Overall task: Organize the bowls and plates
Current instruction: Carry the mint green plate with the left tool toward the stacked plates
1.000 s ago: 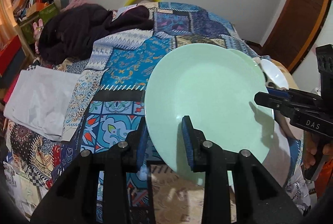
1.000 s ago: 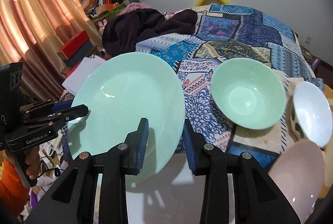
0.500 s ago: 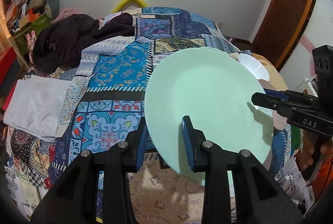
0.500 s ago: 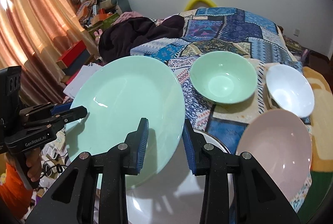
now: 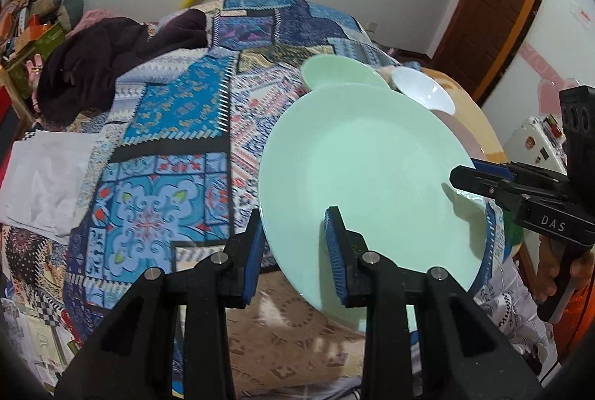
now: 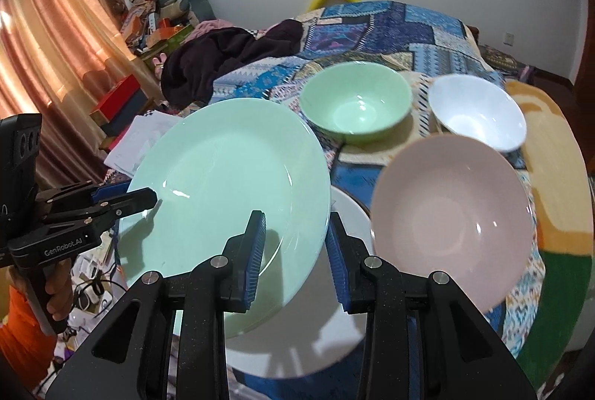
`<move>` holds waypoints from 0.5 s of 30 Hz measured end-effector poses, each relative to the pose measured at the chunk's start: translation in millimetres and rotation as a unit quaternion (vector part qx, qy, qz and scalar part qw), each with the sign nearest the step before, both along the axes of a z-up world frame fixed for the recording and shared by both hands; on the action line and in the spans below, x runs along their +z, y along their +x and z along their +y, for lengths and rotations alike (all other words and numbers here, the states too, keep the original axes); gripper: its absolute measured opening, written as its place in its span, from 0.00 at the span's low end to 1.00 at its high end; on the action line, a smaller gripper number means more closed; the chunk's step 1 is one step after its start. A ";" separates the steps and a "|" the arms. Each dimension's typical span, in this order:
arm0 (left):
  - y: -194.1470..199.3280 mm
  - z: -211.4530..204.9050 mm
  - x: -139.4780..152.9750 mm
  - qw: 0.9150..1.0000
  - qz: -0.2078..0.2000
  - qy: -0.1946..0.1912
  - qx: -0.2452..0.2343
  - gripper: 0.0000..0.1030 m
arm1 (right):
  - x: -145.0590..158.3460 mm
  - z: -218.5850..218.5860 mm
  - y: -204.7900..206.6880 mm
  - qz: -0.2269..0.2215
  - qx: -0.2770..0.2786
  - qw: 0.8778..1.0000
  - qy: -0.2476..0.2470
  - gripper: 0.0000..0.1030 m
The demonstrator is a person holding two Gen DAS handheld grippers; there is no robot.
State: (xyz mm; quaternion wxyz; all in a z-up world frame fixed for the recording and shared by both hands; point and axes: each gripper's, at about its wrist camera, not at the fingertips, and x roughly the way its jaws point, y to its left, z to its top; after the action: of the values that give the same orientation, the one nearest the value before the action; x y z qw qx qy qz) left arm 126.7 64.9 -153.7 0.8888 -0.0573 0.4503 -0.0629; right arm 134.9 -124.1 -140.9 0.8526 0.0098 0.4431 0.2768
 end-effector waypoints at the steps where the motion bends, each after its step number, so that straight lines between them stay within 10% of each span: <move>1: -1.2 -3.7 -2.1 1.000 0.002 0.000 -0.004 0.30 | -1.7 -3.4 -2.6 0.003 -0.003 1.000 -0.001 0.30; 15: 0.0 -21.6 -35.5 0.999 0.047 0.000 -0.016 0.30 | -37.0 -20.8 -13.4 0.053 -0.015 0.998 0.000 0.30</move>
State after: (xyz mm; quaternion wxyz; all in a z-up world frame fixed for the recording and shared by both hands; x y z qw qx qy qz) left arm 126.7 43.3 -189.2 0.8653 -0.0528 0.4929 -0.0744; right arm 121.5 -144.9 -177.9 0.8320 0.0310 0.4873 0.2632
